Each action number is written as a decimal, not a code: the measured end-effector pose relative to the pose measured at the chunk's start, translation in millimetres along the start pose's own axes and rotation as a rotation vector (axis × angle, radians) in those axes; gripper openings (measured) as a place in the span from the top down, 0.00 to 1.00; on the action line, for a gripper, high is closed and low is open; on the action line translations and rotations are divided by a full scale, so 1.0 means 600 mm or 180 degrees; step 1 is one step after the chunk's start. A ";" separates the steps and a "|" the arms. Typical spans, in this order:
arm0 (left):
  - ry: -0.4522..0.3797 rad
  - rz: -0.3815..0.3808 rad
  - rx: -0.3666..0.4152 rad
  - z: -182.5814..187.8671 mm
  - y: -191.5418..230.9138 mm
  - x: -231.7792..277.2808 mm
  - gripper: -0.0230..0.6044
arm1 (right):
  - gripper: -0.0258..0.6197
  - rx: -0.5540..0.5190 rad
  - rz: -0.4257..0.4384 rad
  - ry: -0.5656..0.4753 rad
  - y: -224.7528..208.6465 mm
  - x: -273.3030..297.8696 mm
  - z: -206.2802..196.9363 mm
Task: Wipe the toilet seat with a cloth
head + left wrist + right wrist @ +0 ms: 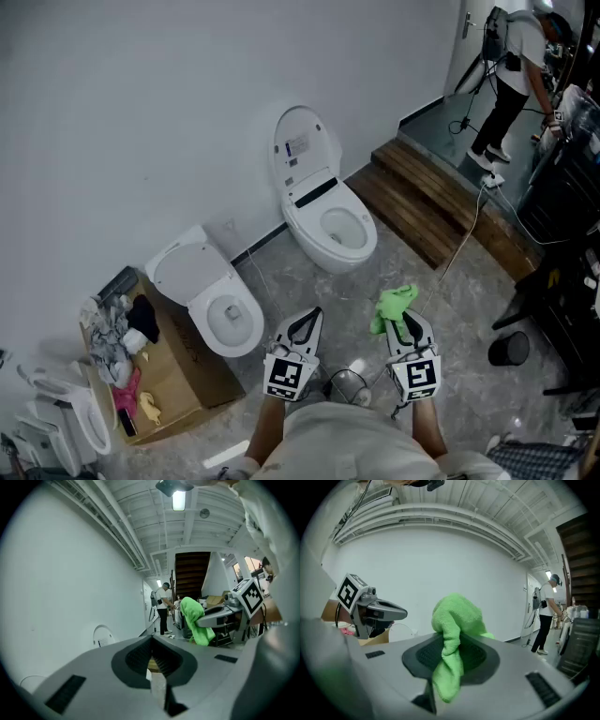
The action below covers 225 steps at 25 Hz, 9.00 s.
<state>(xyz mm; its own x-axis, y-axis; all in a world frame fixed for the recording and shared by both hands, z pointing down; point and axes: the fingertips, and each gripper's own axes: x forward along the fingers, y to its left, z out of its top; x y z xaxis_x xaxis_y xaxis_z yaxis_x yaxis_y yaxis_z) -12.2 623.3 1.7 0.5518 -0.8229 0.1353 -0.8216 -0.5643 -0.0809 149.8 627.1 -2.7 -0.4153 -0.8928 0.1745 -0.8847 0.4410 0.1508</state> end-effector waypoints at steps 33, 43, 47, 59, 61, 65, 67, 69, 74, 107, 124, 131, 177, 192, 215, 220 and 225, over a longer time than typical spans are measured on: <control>-0.0101 -0.0179 0.0010 -0.005 0.285 0.214 0.94 | 0.81 0.0015 -0.0115 0.0040 -0.012 0.347 0.028; 0.0011 -0.0002 0.0072 0.025 0.338 0.393 0.94 | 0.81 0.0033 0.0102 -0.0022 -0.149 0.496 0.044; 0.0064 0.0048 0.0108 0.032 0.341 0.452 0.94 | 0.81 0.0088 0.0149 -0.0016 -0.204 0.533 0.034; 0.0180 0.0141 -0.0003 0.010 0.379 0.560 0.94 | 0.81 0.0176 0.0241 0.0056 -0.275 0.630 0.009; 0.0178 0.0118 -0.0007 0.004 0.391 0.579 0.94 | 0.81 0.0187 0.0222 0.0086 -0.281 0.650 0.001; 0.0166 0.0059 -0.0043 -0.009 0.426 0.614 0.94 | 0.81 0.0194 0.0154 0.0150 -0.288 0.691 -0.010; 0.0172 0.0024 -0.0080 -0.021 0.449 0.635 0.94 | 0.81 0.0188 0.0114 0.0191 -0.290 0.717 -0.016; 0.0197 -0.0018 -0.0096 -0.034 0.473 0.659 0.94 | 0.81 0.0176 0.0072 0.0245 -0.293 0.747 -0.023; 0.0296 -0.0171 -0.0137 -0.070 0.526 0.710 0.94 | 0.81 0.0179 -0.0015 0.0369 -0.290 0.823 -0.044; 0.1136 0.0559 -0.0729 -0.458 0.619 0.839 0.94 | 0.81 0.0365 0.1005 0.1295 -0.213 1.068 -0.416; 0.1373 0.0958 -0.1008 -0.649 0.584 0.848 0.94 | 0.81 0.0199 0.1587 0.1598 -0.160 1.118 -0.624; 0.1431 0.0976 -0.1084 -0.712 0.581 0.850 0.94 | 0.81 0.0254 0.1654 0.1664 -0.121 1.133 -0.680; 0.1860 0.0462 -0.1084 -0.904 0.560 0.765 0.94 | 0.81 0.0431 0.1469 0.2263 0.065 1.171 -0.913; 0.2039 0.0199 -0.0999 -0.905 0.494 0.772 0.94 | 0.81 0.0427 0.1384 0.2414 0.048 1.085 -0.939; 0.2243 -0.0118 -0.0909 -0.908 0.393 0.812 0.94 | 0.81 0.0733 0.1040 0.2645 -0.011 0.948 -0.972; 0.2267 -0.0218 -0.0894 -0.908 0.366 0.822 0.94 | 0.81 0.0782 0.0953 0.2684 -0.033 0.920 -0.983; 0.2275 -0.0319 -0.0874 -0.906 0.340 0.835 0.94 | 0.81 0.0810 0.0841 0.2726 -0.064 0.893 -0.992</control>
<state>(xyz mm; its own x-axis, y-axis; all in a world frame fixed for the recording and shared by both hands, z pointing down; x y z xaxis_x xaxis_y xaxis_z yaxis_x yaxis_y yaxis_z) 18.8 132.1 589.5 0.4759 -0.4731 0.7414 -0.8301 -0.5202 0.2008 87.0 186.4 664.4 -0.4018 -0.3494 0.8464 -0.8456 0.4964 -0.1965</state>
